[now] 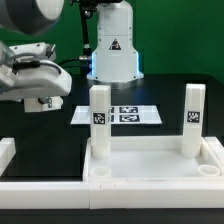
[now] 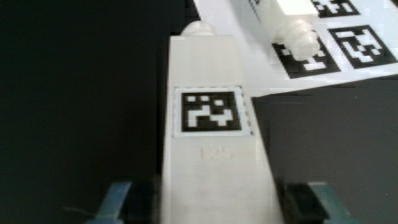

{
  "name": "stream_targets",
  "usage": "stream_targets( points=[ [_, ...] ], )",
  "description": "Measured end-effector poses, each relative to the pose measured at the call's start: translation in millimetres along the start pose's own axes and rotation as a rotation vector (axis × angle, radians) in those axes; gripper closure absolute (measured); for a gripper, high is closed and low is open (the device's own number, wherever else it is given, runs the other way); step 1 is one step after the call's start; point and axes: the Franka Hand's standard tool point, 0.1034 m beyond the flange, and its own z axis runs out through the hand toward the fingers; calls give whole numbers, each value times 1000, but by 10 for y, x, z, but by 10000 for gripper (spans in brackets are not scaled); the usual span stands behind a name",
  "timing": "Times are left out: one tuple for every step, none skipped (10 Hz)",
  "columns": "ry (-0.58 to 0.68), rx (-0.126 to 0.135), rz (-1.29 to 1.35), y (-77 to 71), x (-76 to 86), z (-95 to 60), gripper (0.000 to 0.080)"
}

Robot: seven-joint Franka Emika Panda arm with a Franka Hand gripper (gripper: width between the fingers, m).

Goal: Assemble desk

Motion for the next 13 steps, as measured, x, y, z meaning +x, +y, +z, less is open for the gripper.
stream_targets(
  points=[
    [77, -16, -17, -18, 54, -100, 514],
    [161, -28, -99, -216, 3, -464, 514],
    [263, -41, -162, -402, -5, -770, 514],
    [350, -63, -190, -475, 37, -870, 514],
    [407, -63, -179, -423, 54, -806, 514],
    [446, -61, -173, -405, 46, -809, 514],
    [529, -70, -174, -395, 104, -882, 514],
    [614, -84, -174, -447, 106, -974, 514],
    [712, -122, -216, -717, 84, -1256, 514],
    [861, -171, -268, -1074, 96, -1562, 514],
    [948, -172, -263, -1346, 80, -1717, 514],
    [1044, -168, -252, -1634, 68, -1836, 514],
    [1150, -129, -174, -1873, 78, -1792, 514]
  ],
)
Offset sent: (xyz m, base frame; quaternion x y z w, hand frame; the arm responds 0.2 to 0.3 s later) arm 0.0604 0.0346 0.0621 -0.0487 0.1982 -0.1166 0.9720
